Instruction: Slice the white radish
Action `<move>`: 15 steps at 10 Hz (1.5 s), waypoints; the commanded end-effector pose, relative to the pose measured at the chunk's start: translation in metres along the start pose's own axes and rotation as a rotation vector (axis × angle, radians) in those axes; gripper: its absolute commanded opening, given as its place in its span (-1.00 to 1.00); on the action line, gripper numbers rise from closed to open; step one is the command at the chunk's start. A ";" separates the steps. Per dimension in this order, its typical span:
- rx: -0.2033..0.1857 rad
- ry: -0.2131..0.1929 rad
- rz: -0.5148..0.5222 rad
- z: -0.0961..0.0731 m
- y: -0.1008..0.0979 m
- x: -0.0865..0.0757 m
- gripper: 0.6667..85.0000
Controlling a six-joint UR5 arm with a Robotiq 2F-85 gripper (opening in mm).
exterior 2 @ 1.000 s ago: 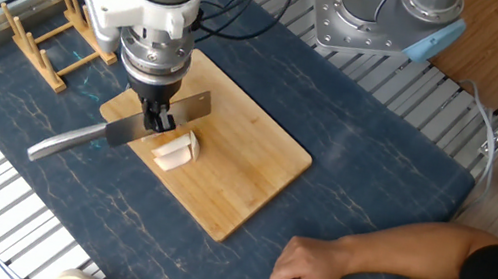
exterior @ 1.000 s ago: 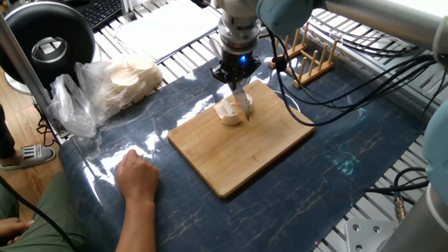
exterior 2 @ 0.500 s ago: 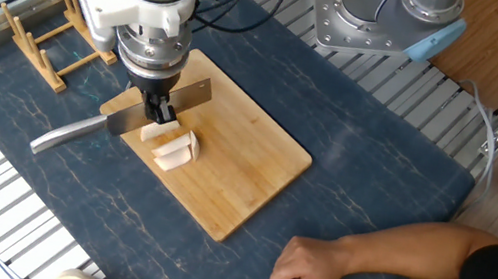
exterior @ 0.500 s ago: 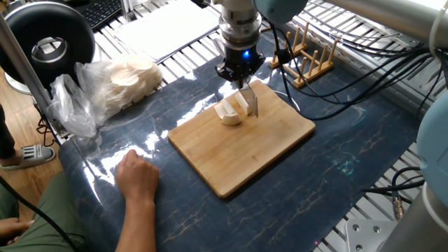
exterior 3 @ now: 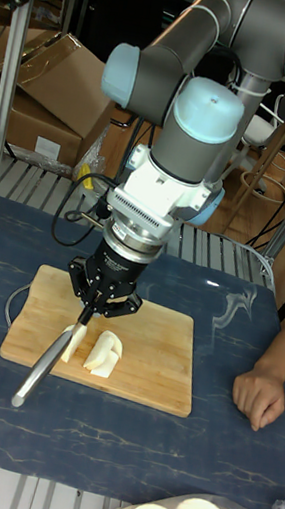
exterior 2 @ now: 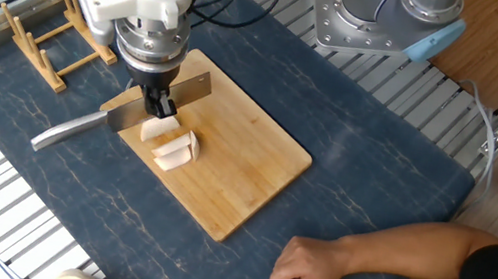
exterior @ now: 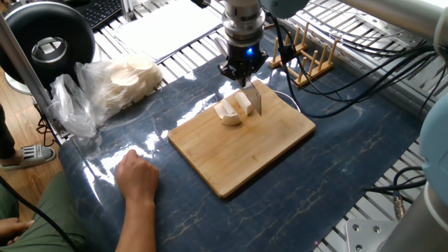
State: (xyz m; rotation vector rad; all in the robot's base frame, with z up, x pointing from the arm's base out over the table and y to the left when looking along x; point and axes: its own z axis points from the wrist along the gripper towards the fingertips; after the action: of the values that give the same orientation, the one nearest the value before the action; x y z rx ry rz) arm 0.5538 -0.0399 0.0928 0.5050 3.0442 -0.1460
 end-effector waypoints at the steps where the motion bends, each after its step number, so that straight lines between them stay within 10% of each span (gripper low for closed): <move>1: -0.041 -0.012 0.007 0.003 0.002 0.001 -0.99; 15: -0.066 -0.044 -0.008 0.012 0.000 0.004 -0.99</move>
State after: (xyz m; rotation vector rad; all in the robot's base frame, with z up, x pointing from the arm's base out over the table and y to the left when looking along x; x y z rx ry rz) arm 0.5498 -0.0409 0.0808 0.4726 3.0037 -0.0771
